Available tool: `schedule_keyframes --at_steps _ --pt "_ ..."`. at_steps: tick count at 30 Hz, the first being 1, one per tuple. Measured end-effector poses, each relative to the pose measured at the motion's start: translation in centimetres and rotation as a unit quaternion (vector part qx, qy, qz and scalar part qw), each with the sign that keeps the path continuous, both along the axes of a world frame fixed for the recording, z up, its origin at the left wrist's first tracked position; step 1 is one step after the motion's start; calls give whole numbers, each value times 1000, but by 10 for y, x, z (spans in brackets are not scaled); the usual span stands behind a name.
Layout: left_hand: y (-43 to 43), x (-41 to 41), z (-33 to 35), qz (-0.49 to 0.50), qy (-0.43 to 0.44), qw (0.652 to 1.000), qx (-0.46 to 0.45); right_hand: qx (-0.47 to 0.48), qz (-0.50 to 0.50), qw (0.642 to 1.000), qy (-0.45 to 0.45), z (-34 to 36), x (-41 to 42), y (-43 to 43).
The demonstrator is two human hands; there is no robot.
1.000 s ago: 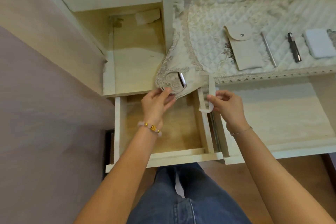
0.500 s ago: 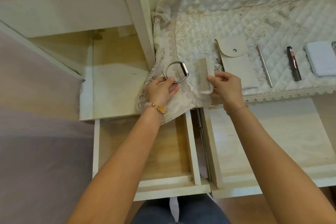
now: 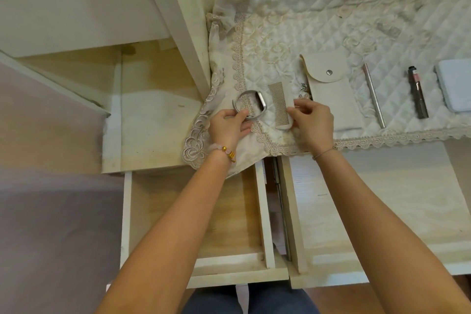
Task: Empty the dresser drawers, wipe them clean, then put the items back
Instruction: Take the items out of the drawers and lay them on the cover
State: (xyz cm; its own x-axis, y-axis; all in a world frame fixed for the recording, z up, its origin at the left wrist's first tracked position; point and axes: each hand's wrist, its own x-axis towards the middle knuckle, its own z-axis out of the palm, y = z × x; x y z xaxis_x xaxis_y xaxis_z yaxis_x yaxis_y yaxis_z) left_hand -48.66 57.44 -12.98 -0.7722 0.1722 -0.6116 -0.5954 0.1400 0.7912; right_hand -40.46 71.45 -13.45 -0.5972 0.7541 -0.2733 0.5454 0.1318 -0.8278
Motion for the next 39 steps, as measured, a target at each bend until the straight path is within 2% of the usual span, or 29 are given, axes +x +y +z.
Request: schedule_keyframes --at_steps 7,9,11,14,18,21,24,29,39 --pt "-14 4 4 -52 58 996 -53 90 30 995 -21 5 9 -10" --pt "-22 8 9 -74 103 988 -83 132 52 990 -17 8 14 -11" --pt "-31 10 16 -114 183 966 -140 179 77 981 -6 12 20 -13" --pt "-46 15 31 -192 336 897 -212 255 109 960 25 19 30 -18" --pt "-71 24 47 -268 505 770 -283 322 140 935 48 31 45 -28" --pt "-91 29 56 -277 580 697 -318 341 159 925 53 39 57 -37" --pt "-108 35 63 -277 615 654 -342 355 176 917 46 46 69 -46" --pt "-133 48 74 -276 620 634 -371 351 195 915 40 56 84 -65" --pt "-178 64 91 -248 626 624 -396 361 217 906 34 76 96 -104"
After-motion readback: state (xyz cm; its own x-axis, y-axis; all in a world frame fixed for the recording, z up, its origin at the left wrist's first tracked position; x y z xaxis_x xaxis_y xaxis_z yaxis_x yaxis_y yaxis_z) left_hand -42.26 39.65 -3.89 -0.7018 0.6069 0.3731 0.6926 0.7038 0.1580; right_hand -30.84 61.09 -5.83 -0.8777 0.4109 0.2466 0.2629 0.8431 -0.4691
